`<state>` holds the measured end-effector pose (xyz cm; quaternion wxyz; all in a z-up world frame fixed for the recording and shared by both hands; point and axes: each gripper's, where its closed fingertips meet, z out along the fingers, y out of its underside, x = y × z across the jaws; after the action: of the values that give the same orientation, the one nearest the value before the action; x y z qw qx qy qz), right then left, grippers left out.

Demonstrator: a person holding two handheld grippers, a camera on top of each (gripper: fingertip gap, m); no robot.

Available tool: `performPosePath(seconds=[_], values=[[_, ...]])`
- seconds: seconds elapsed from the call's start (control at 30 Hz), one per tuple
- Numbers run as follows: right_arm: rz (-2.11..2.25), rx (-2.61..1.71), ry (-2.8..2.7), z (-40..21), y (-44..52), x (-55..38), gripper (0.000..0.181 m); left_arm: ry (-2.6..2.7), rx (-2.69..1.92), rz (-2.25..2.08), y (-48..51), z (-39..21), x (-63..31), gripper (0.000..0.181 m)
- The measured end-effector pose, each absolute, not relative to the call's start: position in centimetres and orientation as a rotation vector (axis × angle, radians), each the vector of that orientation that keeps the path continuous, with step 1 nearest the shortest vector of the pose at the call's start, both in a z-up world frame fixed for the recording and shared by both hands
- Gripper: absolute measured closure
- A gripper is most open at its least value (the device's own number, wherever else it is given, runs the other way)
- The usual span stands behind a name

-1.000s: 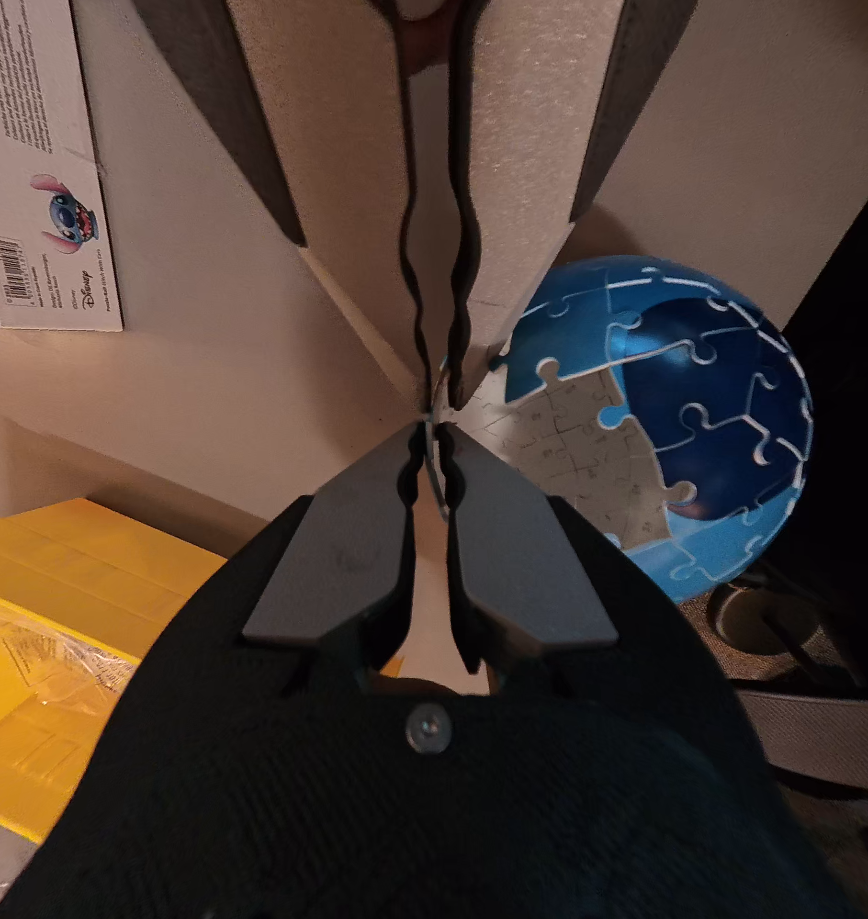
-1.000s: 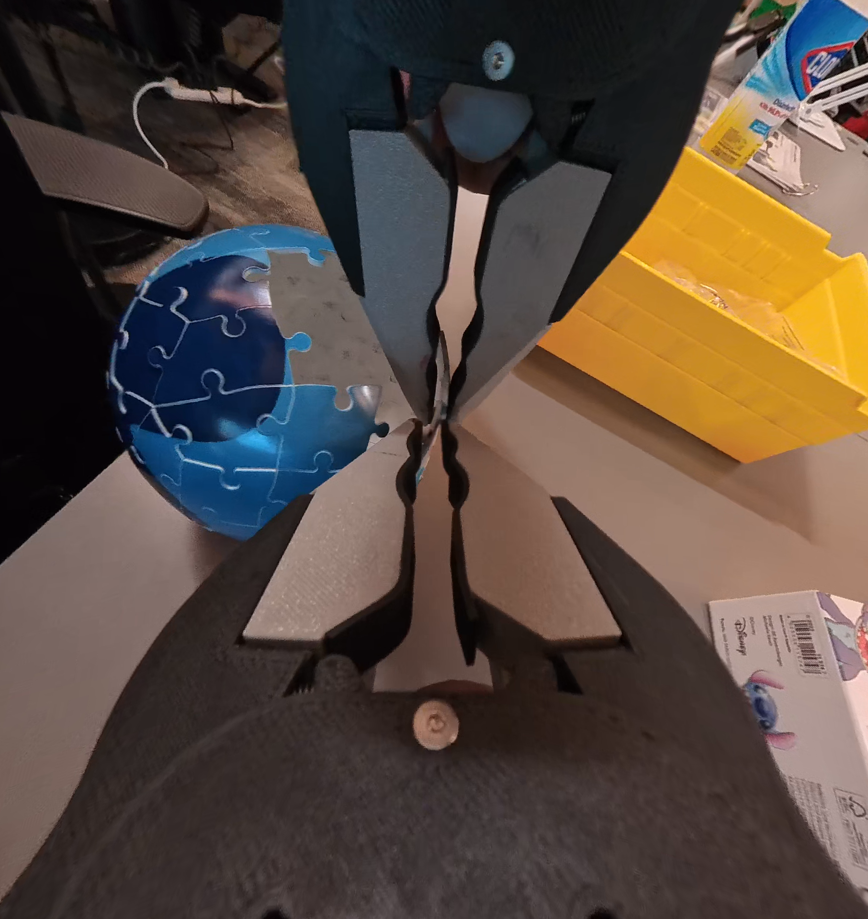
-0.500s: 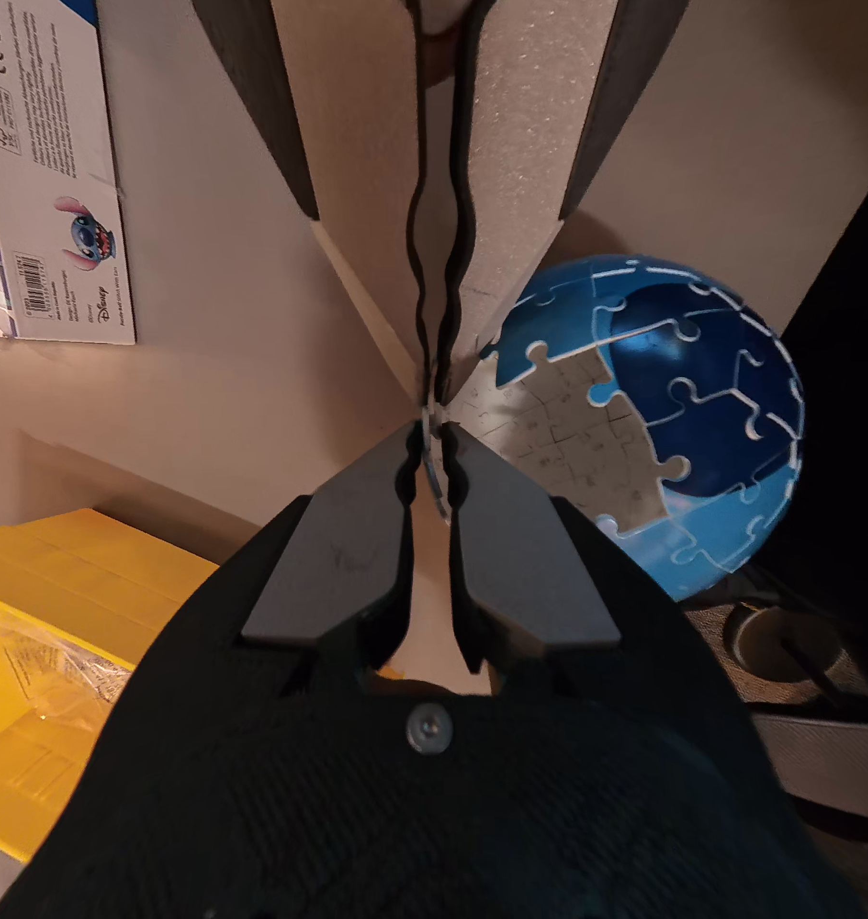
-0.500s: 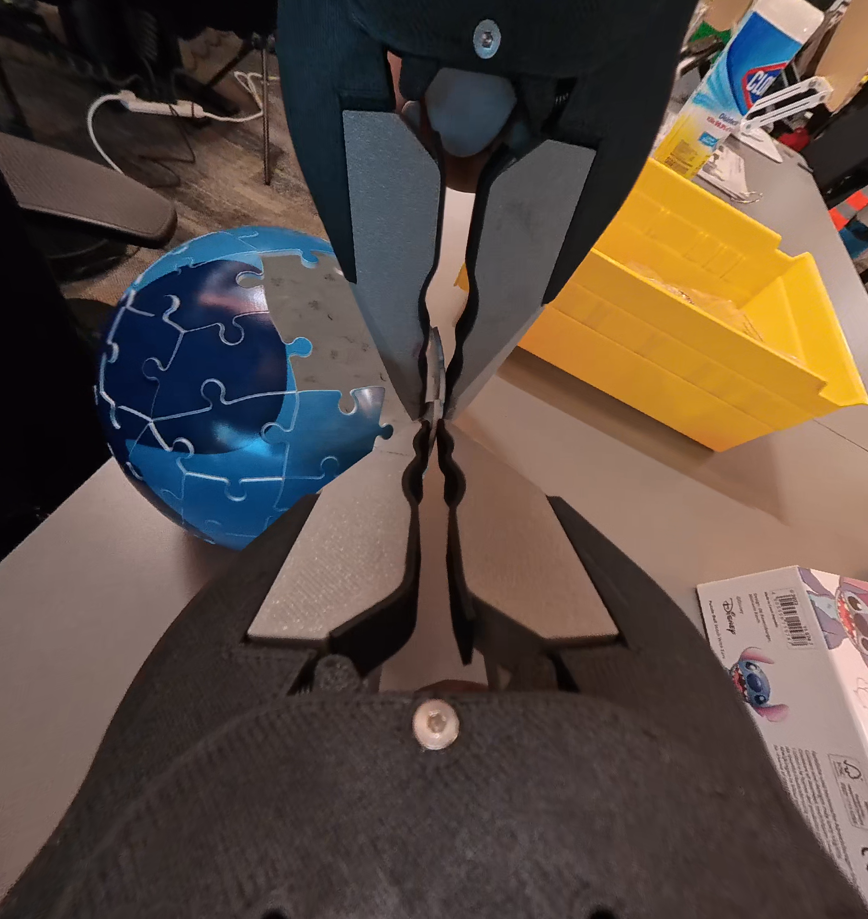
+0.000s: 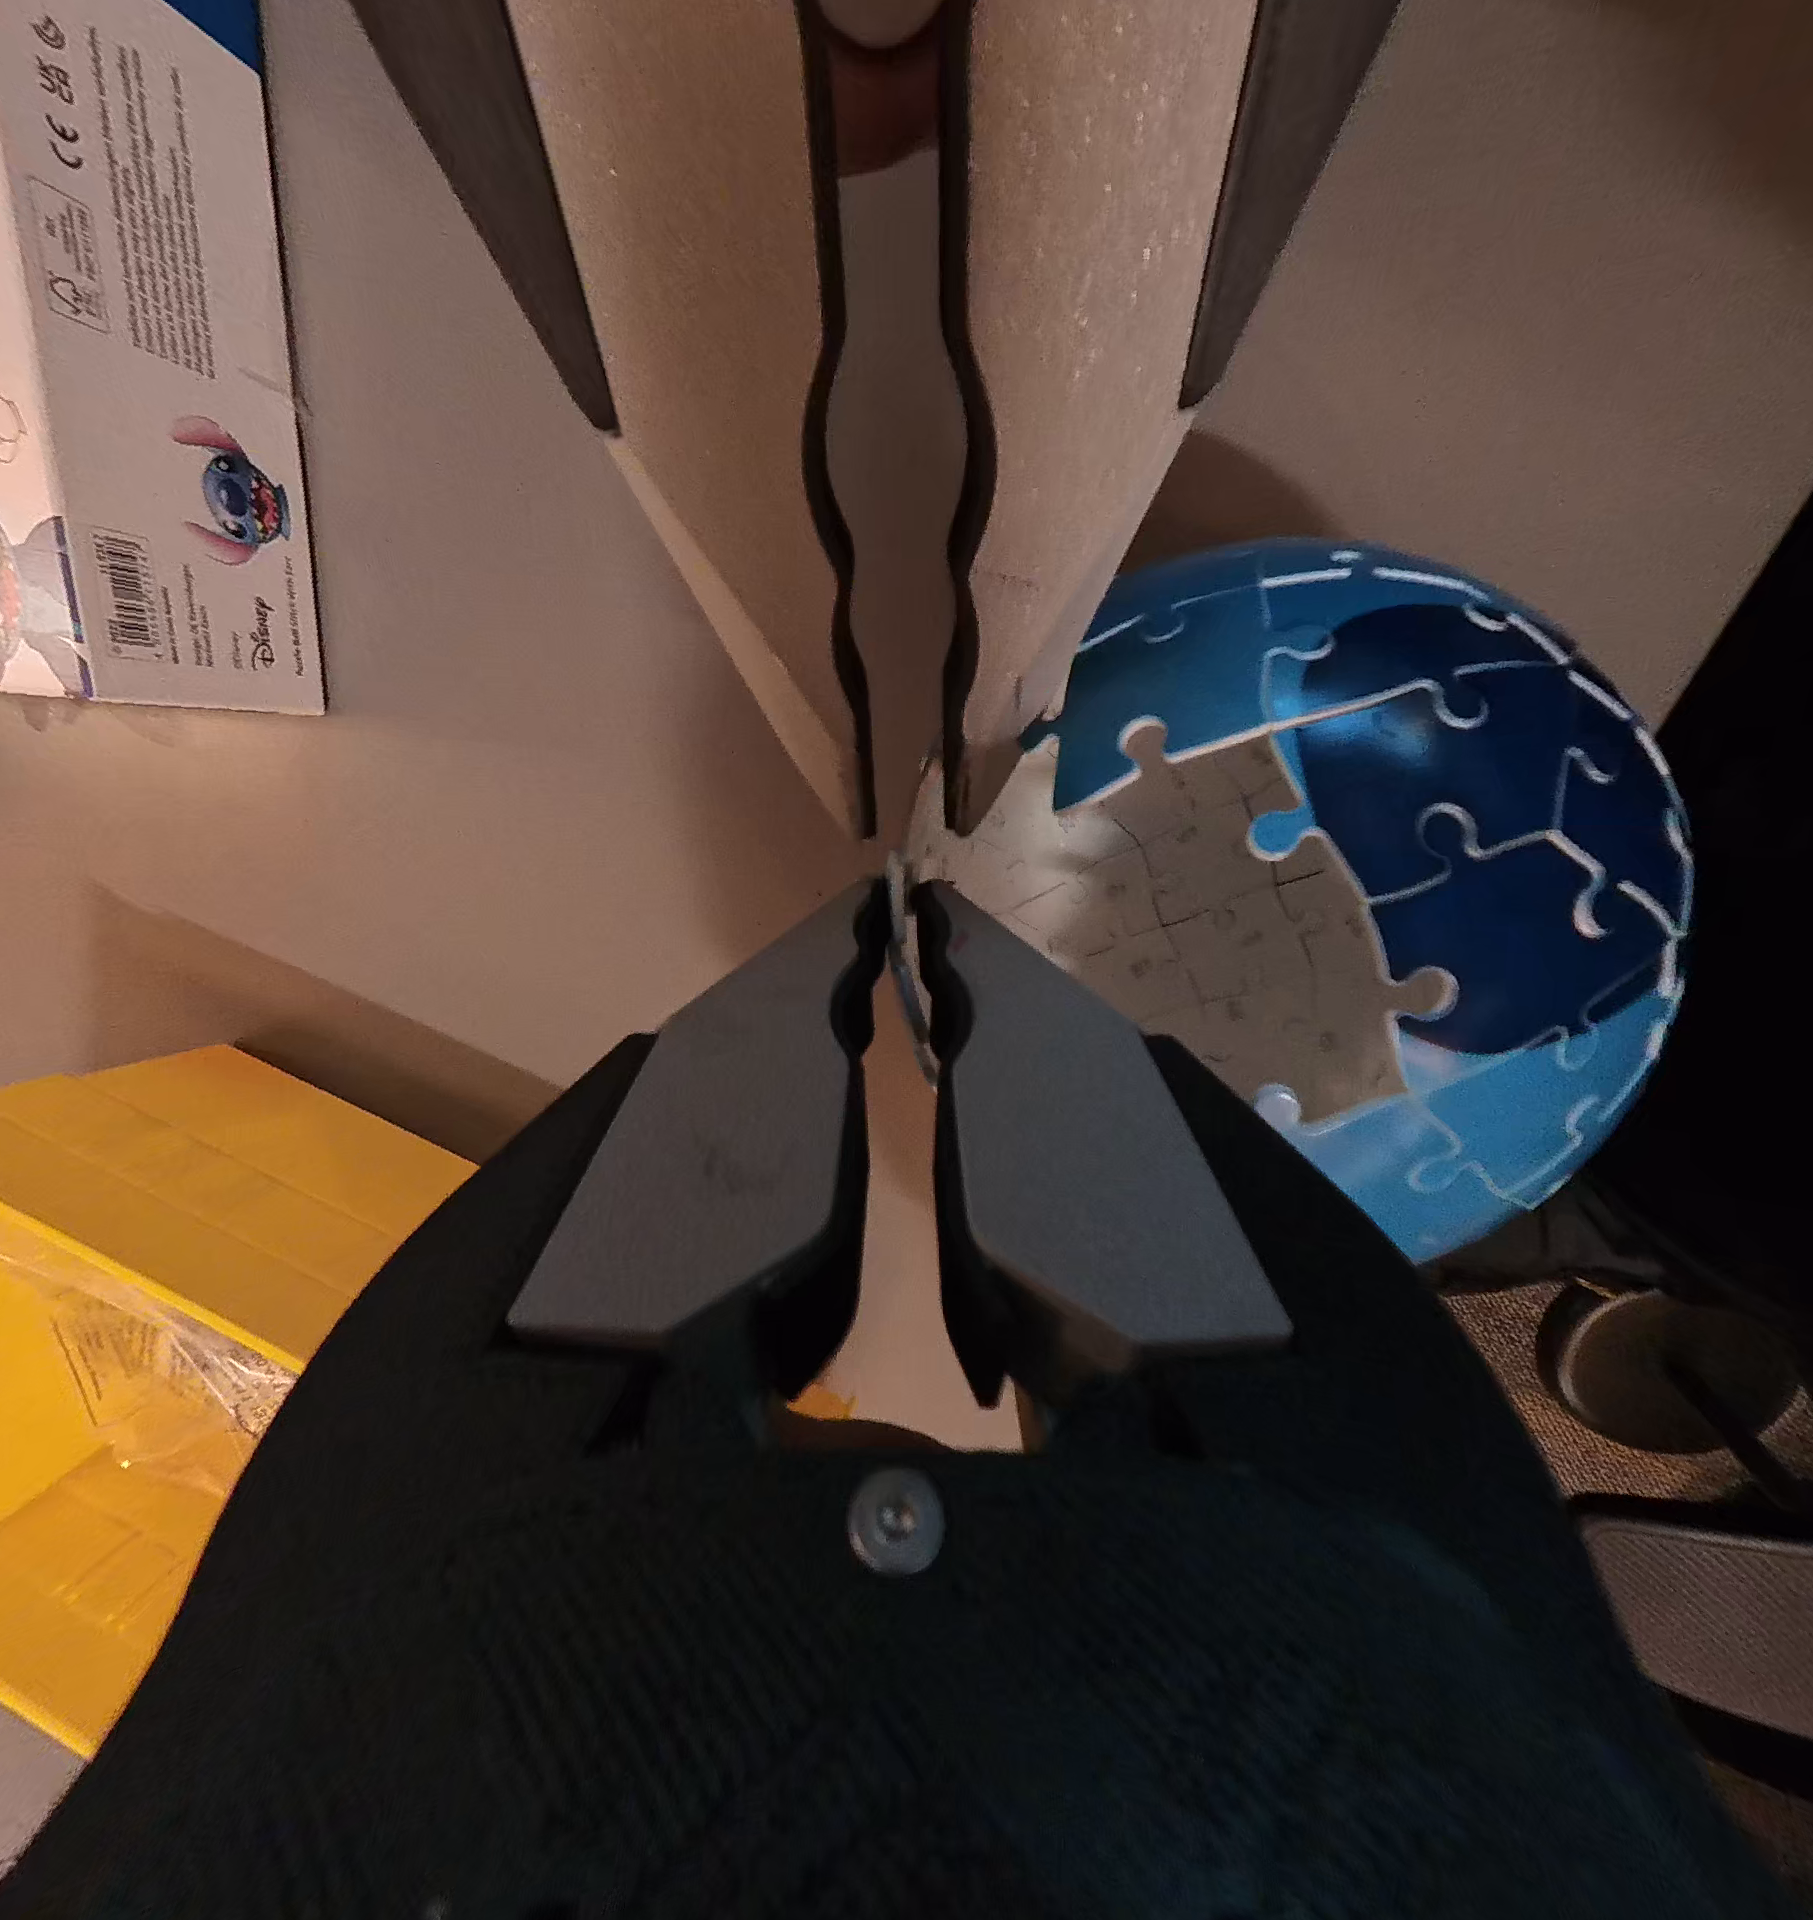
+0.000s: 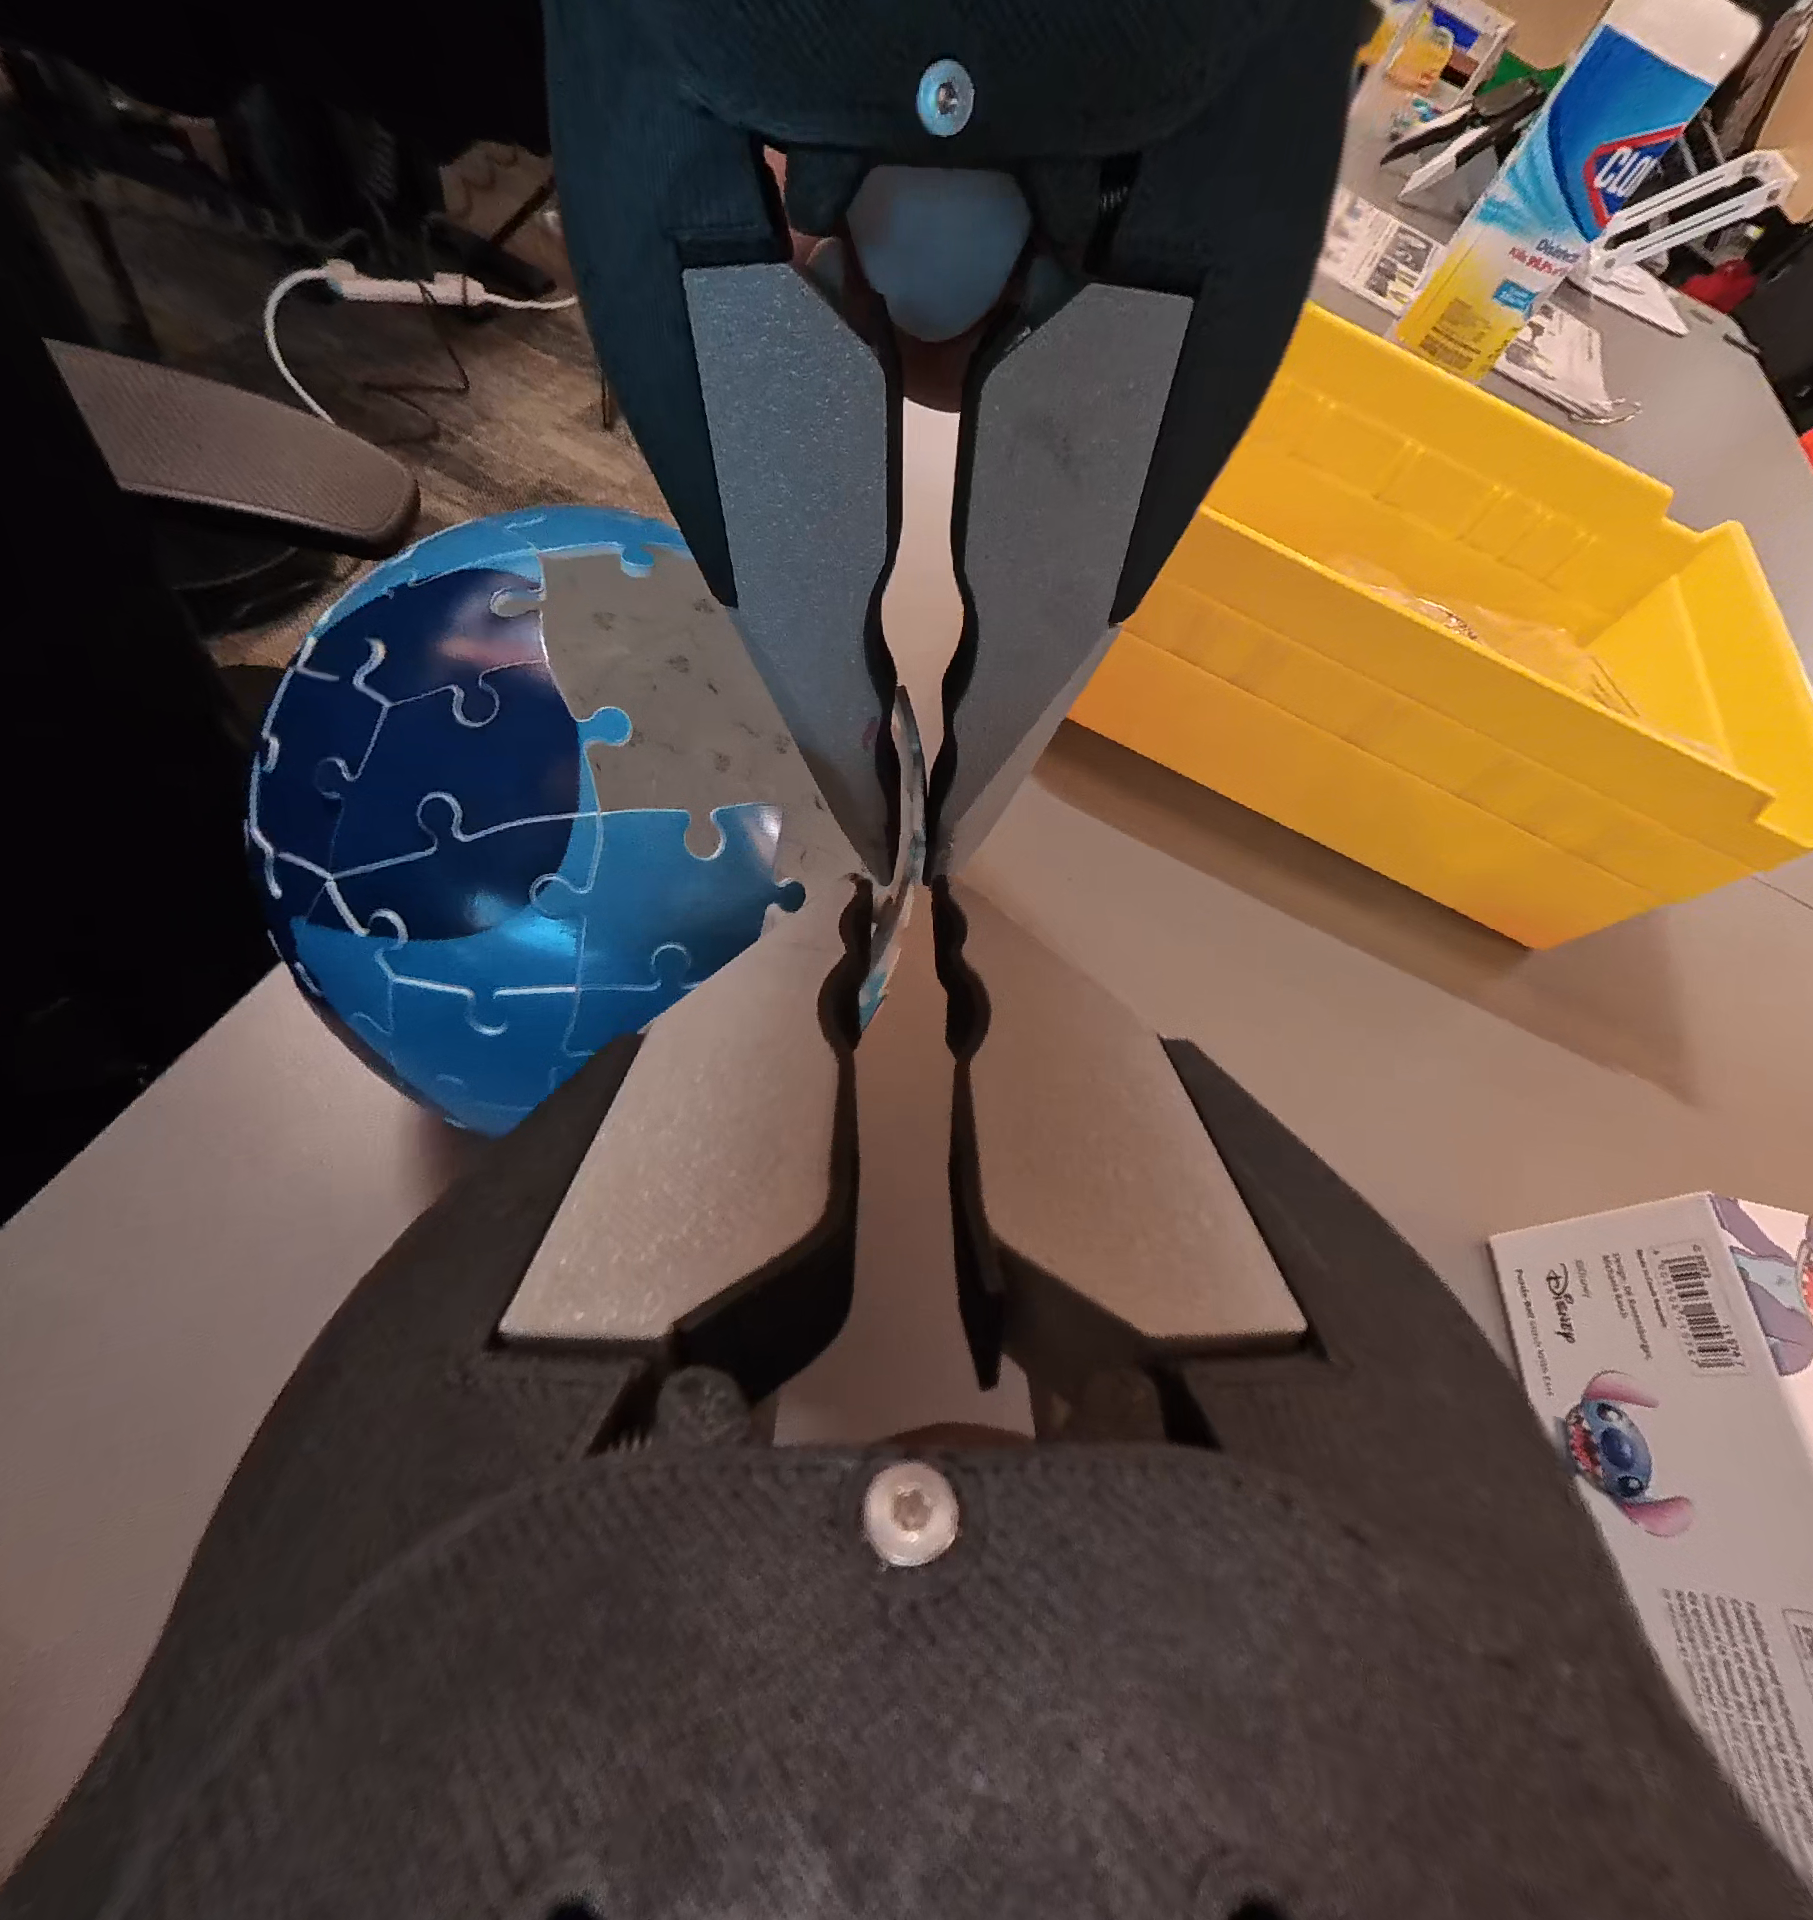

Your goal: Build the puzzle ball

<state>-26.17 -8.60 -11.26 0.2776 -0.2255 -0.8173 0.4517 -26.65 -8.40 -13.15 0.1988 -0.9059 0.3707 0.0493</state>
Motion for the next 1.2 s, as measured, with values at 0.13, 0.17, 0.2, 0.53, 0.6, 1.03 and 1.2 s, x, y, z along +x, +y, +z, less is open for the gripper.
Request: performPosePath(seconds=[0.13, 0.17, 0.2, 0.53, 0.6, 1.03, 1.2], values=[[1.241, -0.63, -2.213, -11.4, -8.5, -26.1, 0.172, 1.025, -2.542, 0.133, -8.4, -13.2, -26.7, 0.179], [1.235, -0.633, -2.222, -11.4, -8.4, -26.1, 0.171, 1.024, -2.545, 0.135, -8.4, -13.2, -26.7, 0.179], [1.235, -0.632, -2.23, -11.3, -8.3, -26.0, 0.171, 1.023, -2.55, 0.138, -8.5, -13.2, -26.8, 0.179], [1.351, -0.713, -2.267, -9.7, -7.5, -25.9, 0.17, 1.006, -2.552, 0.121, -8.4, -13.3, -26.7, 0.179], [1.344, -0.743, -2.301, -10.0, -7.9, -26.1, 0.17, 1.005, -2.552, 0.123, -8.4, -13.3, -26.7, 0.179], [1.13, -0.709, -2.417, -11.7, -8.7, -26.3, 0.176, 1.003, -2.562, 0.129, -8.1, -13.4, -26.5, 0.178], [1.087, -0.699, -2.387, -11.8, -8.6, -26.5, 0.18, 1.015, -2.567, 0.106, -8.3, -13.5, -26.4, 0.174]])
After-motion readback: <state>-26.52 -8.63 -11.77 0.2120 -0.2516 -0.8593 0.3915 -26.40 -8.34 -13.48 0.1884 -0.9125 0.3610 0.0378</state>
